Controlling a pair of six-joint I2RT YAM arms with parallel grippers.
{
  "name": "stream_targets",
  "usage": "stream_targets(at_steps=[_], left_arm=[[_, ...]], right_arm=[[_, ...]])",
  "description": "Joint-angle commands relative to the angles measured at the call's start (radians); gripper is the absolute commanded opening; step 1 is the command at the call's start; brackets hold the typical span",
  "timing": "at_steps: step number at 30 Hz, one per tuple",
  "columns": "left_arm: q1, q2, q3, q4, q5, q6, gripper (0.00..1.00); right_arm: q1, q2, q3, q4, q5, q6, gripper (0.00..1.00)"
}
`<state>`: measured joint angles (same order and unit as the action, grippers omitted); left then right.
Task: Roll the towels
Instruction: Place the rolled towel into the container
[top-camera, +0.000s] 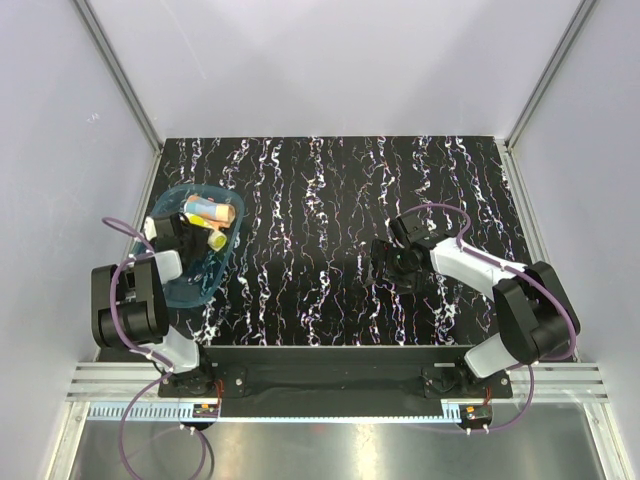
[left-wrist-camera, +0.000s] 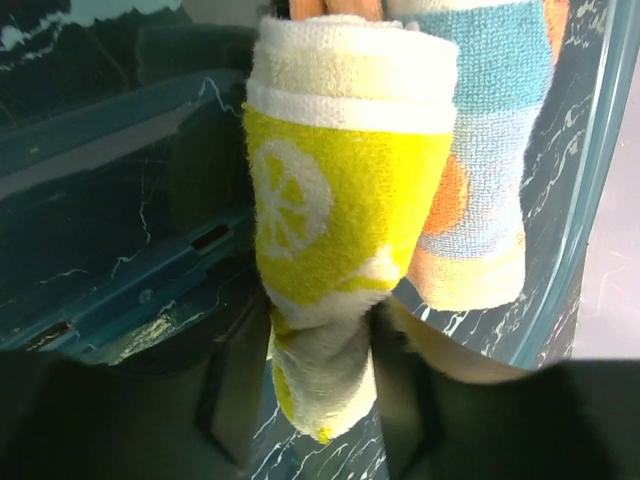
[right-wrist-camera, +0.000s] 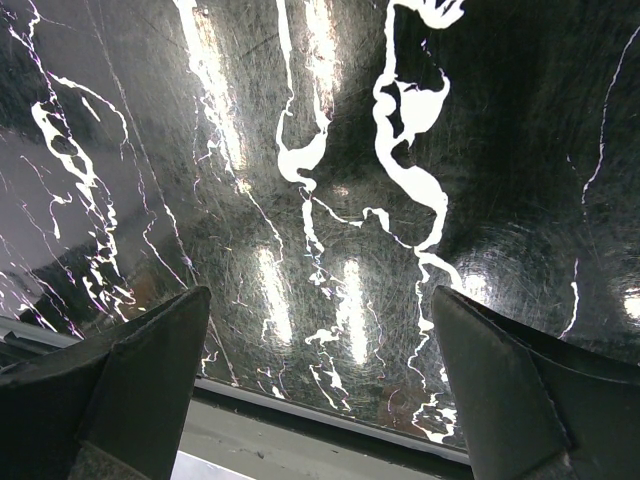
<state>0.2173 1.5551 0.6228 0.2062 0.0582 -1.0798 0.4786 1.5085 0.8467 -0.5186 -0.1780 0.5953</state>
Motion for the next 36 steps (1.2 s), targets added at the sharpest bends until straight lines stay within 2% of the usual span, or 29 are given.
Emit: stream_targets(at_steps=[1, 5, 16, 19, 22, 36], left_arm=[[0.004, 0.005, 0.029, -0.051, 0.018, 0.032, 0.5], [0.004, -0.018, 0.054, -0.103, 0.008, 0.072, 0.56], [0.004, -0.09, 0.067, -0.163, 0.014, 0.127, 0.59], [0.004, -0.076, 0.091, -0.175, 0.034, 0.152, 0.67], [0.004, -0.07, 0.097, -0.179, 0.043, 0.162, 0.72], [0.004, -0.122, 0.124, -0.205, 0.057, 0.184, 0.79]], right_arm=[[0.0, -0.005, 0.035, 0.011, -0.018, -0.011, 1.0], [0.002, -0.019, 0.035, 0.005, -0.023, -0.009, 0.99], [0.0, -0.073, 0.028, -0.017, -0.018, 0.0, 0.99], [0.0, -0.082, 0.026, -0.018, -0.021, 0.004, 1.0], [0.0, -0.09, 0.025, -0.02, -0.026, 0.006, 0.99], [0.0, -0.113, 0.026, -0.044, -0.005, -0.002, 0.99]])
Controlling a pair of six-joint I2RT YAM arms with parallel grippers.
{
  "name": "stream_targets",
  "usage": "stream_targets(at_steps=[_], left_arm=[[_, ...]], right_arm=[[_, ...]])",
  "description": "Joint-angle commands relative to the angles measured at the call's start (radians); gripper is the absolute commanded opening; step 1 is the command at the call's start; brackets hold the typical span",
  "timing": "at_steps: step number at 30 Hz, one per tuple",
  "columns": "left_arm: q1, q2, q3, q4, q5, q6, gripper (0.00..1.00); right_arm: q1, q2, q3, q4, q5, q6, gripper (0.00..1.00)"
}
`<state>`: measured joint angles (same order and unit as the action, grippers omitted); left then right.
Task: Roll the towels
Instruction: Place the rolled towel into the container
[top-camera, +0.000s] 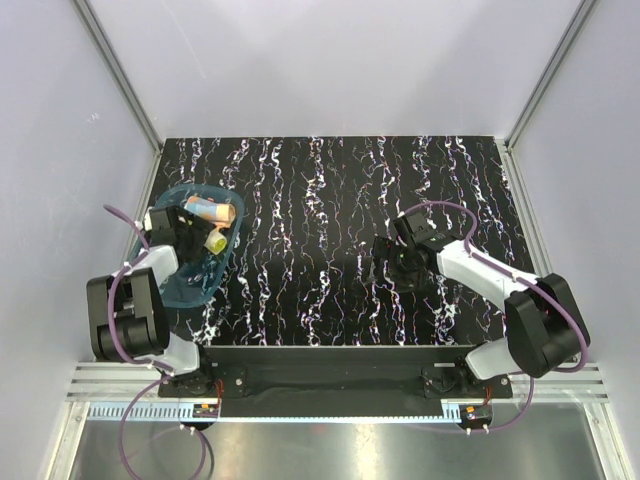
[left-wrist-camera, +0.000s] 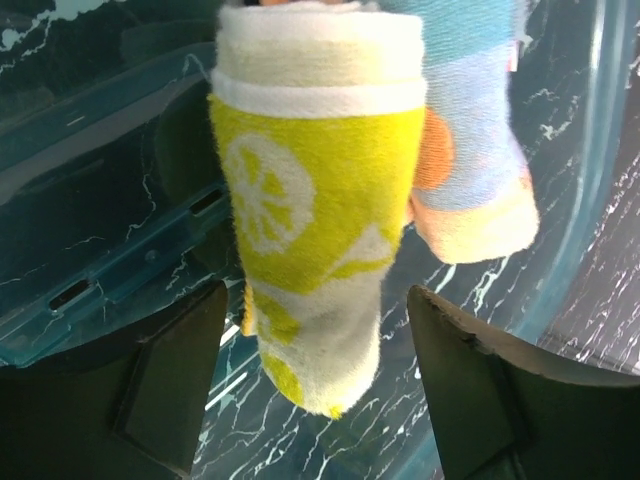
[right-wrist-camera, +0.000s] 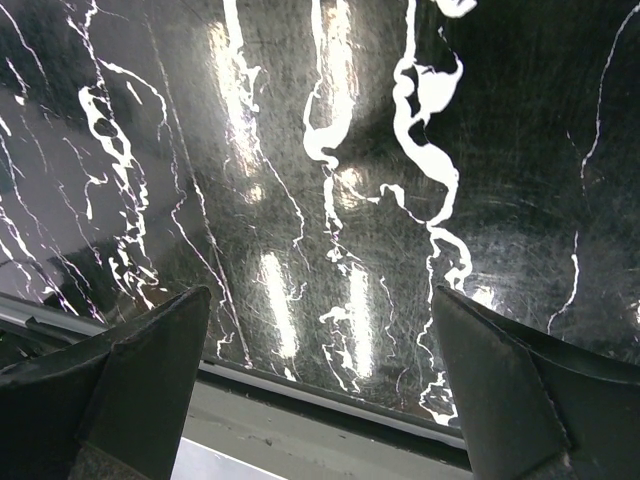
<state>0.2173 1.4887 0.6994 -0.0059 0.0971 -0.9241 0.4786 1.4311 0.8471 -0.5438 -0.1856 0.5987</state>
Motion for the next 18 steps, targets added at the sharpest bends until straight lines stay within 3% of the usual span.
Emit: stream_targets(at_steps=[1, 12, 18], left_arm=[[0.004, -0.074, 0.049, 0.009, 0.009, 0.03, 0.8], [0.004, -0.212, 0.051, -0.12, -0.045, 0.068, 0.8], [0.004, -0.401, 0.038, -0.244, -0.124, 0.119, 0.8]], right_arm=[[0.002, -0.035, 0.027, -0.024, 0.005, -0.01, 1.0], [0.0, -0.054, 0.064, -0.059, 0.008, -0.025, 1.0], [0.002, -0.083, 0.096, -0.099, 0.02, -0.036, 1.0]])
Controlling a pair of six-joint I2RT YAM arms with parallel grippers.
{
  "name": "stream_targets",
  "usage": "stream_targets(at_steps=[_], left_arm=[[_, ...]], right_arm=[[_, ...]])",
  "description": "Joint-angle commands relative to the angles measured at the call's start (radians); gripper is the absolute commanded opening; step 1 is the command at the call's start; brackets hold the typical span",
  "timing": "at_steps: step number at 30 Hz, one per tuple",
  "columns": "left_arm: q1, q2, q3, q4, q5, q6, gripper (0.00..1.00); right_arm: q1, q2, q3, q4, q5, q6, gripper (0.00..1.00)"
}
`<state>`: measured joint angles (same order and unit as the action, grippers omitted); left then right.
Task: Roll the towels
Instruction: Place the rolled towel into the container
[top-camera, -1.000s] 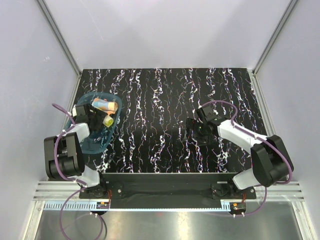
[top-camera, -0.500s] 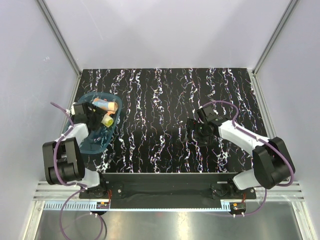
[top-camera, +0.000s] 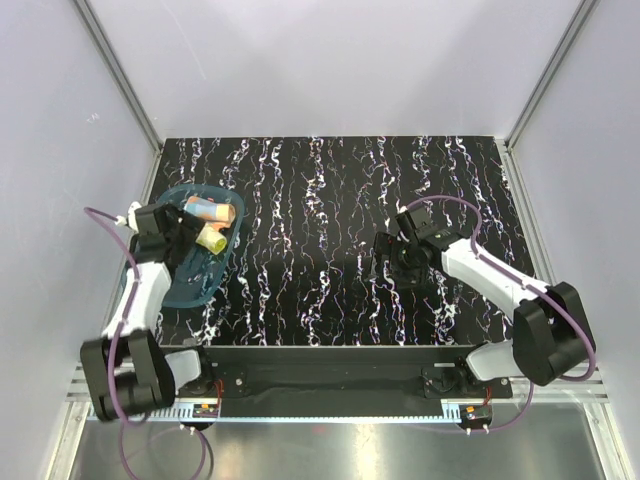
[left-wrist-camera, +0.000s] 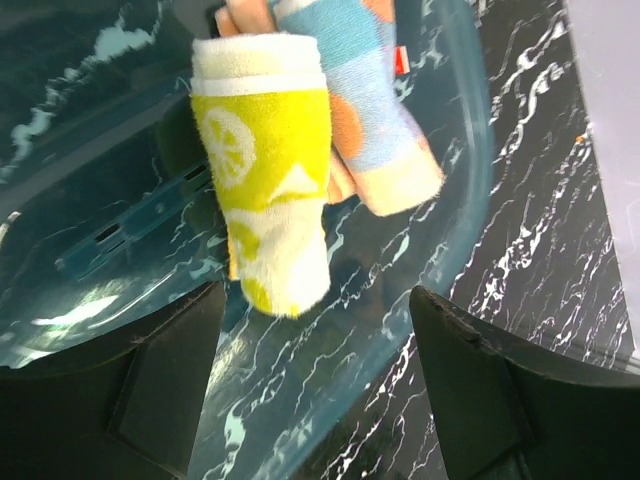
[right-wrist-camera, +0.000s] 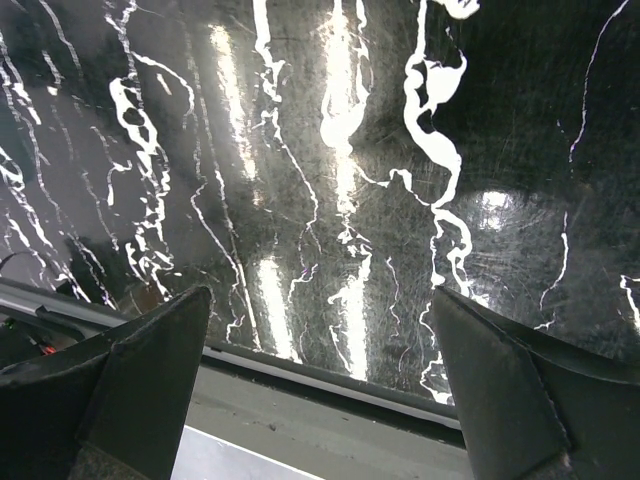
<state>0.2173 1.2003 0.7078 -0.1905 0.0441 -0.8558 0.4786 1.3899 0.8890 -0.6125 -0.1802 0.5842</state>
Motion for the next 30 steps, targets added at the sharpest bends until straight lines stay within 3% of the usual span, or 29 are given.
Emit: stream_targets(at_steps=[1, 12, 20, 26, 29, 30], left_arm=[[0.004, -0.14, 0.022, -0.067, -0.09, 0.069, 0.8], [0.002, -0.499, -0.015, -0.145, -0.095, 0.239, 0.78], [-0.001, -0.556, 0.065, -0.28, -0.065, 0.506, 0.8], [-0.018, -0.576, -0.011, -0.141, -0.05, 0.503, 0.81], [-0.019, -0.623, -0.103, -0.034, -0.004, 0.501, 0.98], [-0.032, -0.649, -0.152, -0.003, 0.008, 0.505, 0.99]], right_arm=[[0.002, -0.054, 0.057, -0.038, 0.015, -0.026, 1.0], [0.012, -0.17, 0.06, -0.039, -0.033, -0.058, 1.0], [0.014, -0.265, 0.056, -0.058, -0.057, -0.084, 1.0], [0.014, -0.365, 0.057, -0.058, -0.074, -0.09, 1.0], [0.014, -0.428, 0.051, -0.064, -0.077, -0.098, 1.0], [0.015, -0.454, 0.045, -0.066, -0.079, -0.101, 1.0]])
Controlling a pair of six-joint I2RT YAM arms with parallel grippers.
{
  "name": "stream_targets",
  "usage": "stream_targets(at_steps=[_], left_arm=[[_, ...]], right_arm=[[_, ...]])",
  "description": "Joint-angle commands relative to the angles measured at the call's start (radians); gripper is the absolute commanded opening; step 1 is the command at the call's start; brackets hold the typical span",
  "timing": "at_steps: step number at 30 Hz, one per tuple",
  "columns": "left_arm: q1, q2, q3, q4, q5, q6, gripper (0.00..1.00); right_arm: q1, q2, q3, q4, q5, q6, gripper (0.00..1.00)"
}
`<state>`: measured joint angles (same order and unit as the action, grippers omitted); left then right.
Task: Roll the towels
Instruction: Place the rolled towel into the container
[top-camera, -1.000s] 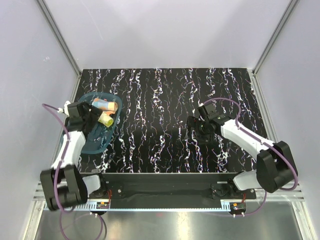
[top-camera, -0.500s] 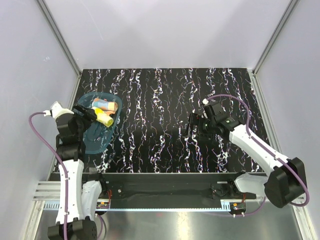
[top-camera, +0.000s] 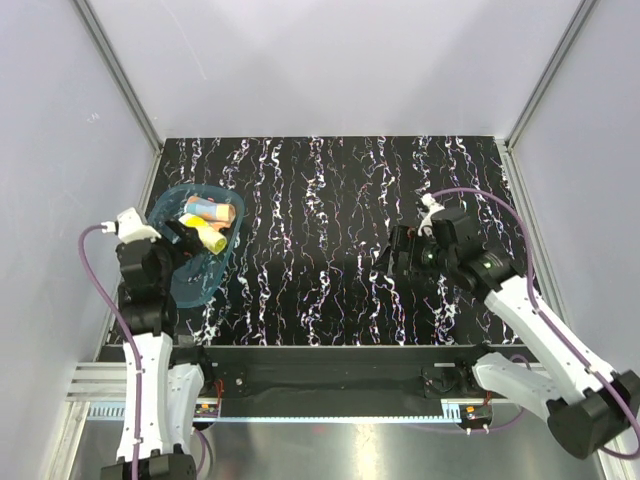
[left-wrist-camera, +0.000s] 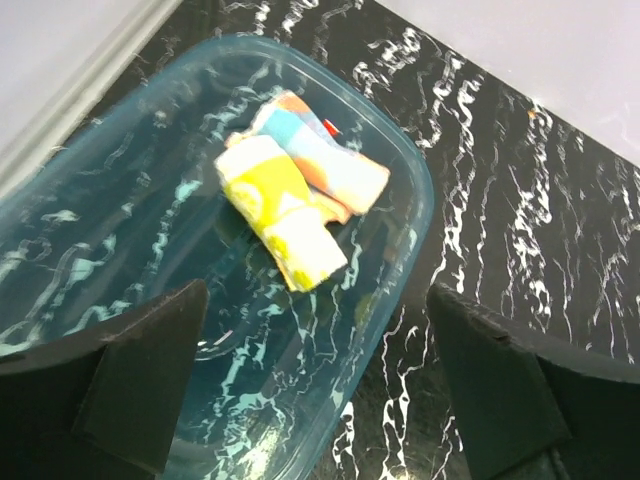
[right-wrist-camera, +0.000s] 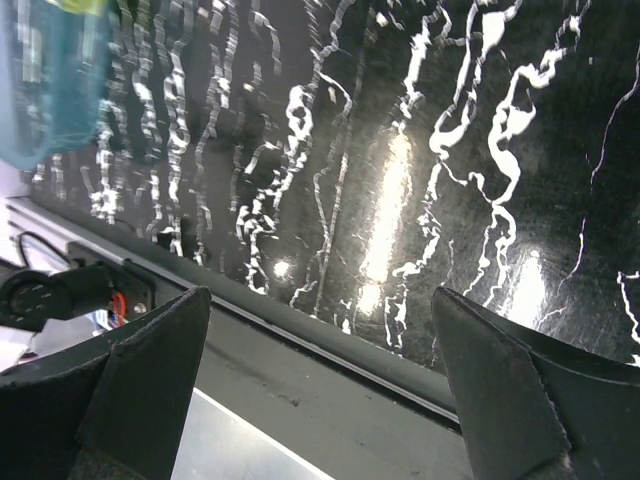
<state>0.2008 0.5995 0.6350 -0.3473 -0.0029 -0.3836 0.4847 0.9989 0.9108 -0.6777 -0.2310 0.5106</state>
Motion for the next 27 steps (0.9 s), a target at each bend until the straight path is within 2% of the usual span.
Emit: stream_targets(at_steps=[1, 5, 10, 15, 20, 27], left_arm=[[-0.026, -0.061, -0.099, 0.181, 0.063, 0.047, 0.99], [-0.075, -0.17, -0.178, 0.275, 0.012, 0.125, 0.99], [-0.089, -0.348, -0.238, 0.291, -0.095, 0.254, 0.99], [-0.089, -0.313, -0.224, 0.254, -0.128, 0.249, 0.98], [-0.09, -0.33, -0.253, 0.344, -0.108, 0.238, 0.99], [-0.1, -0.149, -0.255, 0.433, -0.161, 0.218, 0.99]], right_arm=[[0.008, -0.075, 0.02, 0.0, -0.027, -0.027, 1.0], [0.008, -0.132, -0.004, 0.006, -0.053, -0.041, 1.0], [0.008, -0.218, -0.024, 0.012, -0.048, -0.061, 1.0], [0.008, -0.266, -0.021, 0.018, -0.039, -0.054, 1.0], [0.008, -0.324, -0.088, 0.085, -0.014, -0.026, 1.0], [0.008, -0.339, -0.092, 0.095, -0.033, -0.043, 1.0]])
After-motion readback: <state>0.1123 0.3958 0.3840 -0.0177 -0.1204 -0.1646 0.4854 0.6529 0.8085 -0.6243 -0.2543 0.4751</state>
